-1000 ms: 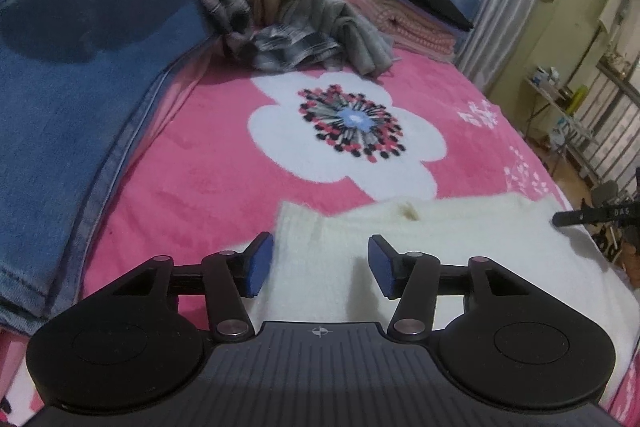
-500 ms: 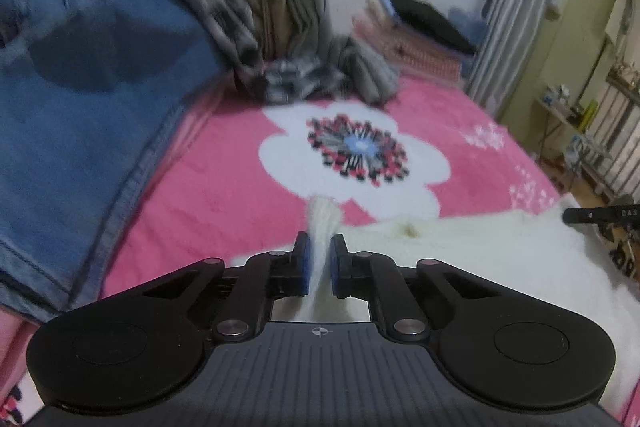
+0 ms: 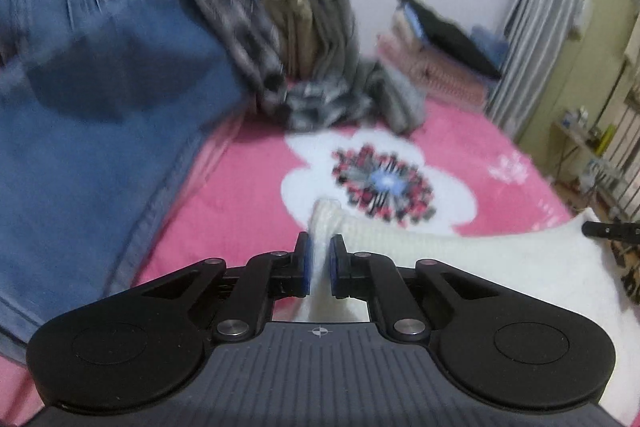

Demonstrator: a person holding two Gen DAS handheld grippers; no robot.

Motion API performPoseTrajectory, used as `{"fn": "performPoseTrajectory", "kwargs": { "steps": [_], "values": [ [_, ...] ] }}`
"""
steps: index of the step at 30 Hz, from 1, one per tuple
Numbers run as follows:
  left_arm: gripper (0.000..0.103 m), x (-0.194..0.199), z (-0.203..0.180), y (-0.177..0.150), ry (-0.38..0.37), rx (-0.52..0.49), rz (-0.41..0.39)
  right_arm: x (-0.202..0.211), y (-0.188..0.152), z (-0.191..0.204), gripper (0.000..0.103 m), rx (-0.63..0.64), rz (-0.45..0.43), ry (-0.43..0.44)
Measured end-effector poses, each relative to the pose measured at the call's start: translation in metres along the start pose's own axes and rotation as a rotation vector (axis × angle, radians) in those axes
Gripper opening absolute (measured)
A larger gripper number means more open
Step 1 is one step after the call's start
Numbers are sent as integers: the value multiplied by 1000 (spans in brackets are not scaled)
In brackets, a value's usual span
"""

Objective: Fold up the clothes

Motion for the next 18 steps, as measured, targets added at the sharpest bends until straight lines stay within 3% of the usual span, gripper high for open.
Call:
{"fn": "performPoseTrajectory", "kwargs": {
  "steps": [7,9,11,15,18],
  "values": [
    [10,-19,8,-14,-9,36,85,-18,-20,-22,8,-77,63,-38],
    [15,-20,10,-14,-14,57,96,-18,-19,-23,12,-82,78,-43],
    [28,-13,12,-12,4,77,92,-16,-16,-23,20,-84,86,-58],
    [33,11,10,-6,39,75,76,6,-9,-2,23,29,18,-110],
    [34,36,-5,-1,22,18,95,18,-4,35,23,163,21,-45]
  ]
}}
Point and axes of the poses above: each gripper's, at about its wrist camera, not at the fingertips, and x roughly against the way its jaws point, z to its left, y to its top, the point moved 3 cm from there along -x, roughly the way its jaws point, and after that the axes turned 11 degrees about -x, right-handed, at the moved point
